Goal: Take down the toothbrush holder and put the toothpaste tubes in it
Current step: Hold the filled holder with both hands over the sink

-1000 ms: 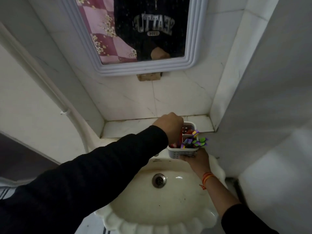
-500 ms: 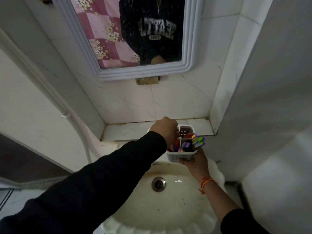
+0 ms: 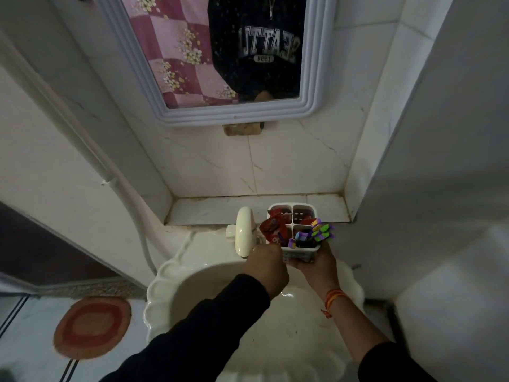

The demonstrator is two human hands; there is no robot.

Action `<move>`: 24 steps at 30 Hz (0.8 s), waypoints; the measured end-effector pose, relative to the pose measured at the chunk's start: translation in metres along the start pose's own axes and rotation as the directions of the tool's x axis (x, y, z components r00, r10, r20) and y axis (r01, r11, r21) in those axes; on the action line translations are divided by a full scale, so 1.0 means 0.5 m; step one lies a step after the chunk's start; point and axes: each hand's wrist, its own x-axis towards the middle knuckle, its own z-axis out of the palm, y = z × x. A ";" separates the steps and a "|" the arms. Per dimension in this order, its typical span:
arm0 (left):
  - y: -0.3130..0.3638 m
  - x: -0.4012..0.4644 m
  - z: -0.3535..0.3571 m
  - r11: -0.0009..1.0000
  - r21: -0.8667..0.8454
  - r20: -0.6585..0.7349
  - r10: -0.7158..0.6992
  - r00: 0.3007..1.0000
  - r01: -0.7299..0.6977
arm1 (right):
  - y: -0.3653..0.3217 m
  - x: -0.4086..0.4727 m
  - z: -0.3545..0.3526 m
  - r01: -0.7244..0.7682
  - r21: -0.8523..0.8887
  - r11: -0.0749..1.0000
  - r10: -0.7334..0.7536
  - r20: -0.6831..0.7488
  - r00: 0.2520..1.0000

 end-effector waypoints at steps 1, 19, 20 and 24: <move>0.005 0.005 0.011 0.999 -0.034 -0.006 -0.027 1.000 0.027 | -0.001 0.001 -0.001 0.000 0.004 1.000 0.000 0.007 1.000; -0.014 0.036 0.085 0.624 -0.758 0.090 -0.187 0.978 0.189 | -0.048 0.012 -0.049 -0.103 0.083 0.991 0.095 0.090 0.991; -0.004 0.041 0.081 0.608 -0.776 0.076 -0.176 0.981 0.169 | -0.057 0.019 -0.062 -0.087 0.066 0.994 0.082 0.076 0.994; 0.056 0.085 0.045 0.583 -0.809 0.015 -0.116 0.993 0.080 | -0.101 0.076 -0.104 -0.054 0.023 0.998 0.055 -0.012 0.998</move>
